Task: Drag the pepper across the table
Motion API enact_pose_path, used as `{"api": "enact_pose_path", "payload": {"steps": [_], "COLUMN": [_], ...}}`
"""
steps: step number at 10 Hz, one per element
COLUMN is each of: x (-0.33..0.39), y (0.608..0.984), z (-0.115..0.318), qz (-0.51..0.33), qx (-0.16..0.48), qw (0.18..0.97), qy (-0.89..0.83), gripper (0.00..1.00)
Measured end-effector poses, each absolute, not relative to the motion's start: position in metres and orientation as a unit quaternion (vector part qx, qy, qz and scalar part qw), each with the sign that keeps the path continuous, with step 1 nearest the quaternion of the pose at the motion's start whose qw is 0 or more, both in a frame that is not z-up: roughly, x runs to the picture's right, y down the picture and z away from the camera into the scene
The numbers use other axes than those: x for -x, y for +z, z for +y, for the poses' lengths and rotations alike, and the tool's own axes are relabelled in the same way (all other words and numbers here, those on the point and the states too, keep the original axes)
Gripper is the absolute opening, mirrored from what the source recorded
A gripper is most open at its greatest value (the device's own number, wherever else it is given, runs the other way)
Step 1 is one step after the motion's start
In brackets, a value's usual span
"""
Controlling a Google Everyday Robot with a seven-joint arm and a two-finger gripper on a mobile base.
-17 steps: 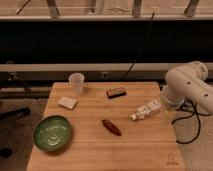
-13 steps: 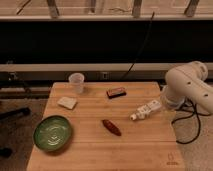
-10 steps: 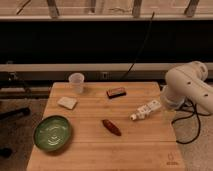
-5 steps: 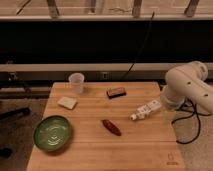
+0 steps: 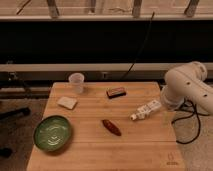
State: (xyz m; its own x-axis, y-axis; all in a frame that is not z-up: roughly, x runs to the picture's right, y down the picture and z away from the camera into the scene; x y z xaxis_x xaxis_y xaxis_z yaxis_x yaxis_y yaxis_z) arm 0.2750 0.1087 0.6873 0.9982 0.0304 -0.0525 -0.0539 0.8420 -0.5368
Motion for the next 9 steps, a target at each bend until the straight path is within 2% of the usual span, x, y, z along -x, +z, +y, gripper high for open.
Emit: {"api": "enact_pose_path", "payload": {"steps": [9], "x": [-0.218], "y": [0.702], "z": [0.111], "qz": [0.007], "qx": [0.281], "qw": [0.96], "qy": [-0.003], "gripper": [0.8]}}
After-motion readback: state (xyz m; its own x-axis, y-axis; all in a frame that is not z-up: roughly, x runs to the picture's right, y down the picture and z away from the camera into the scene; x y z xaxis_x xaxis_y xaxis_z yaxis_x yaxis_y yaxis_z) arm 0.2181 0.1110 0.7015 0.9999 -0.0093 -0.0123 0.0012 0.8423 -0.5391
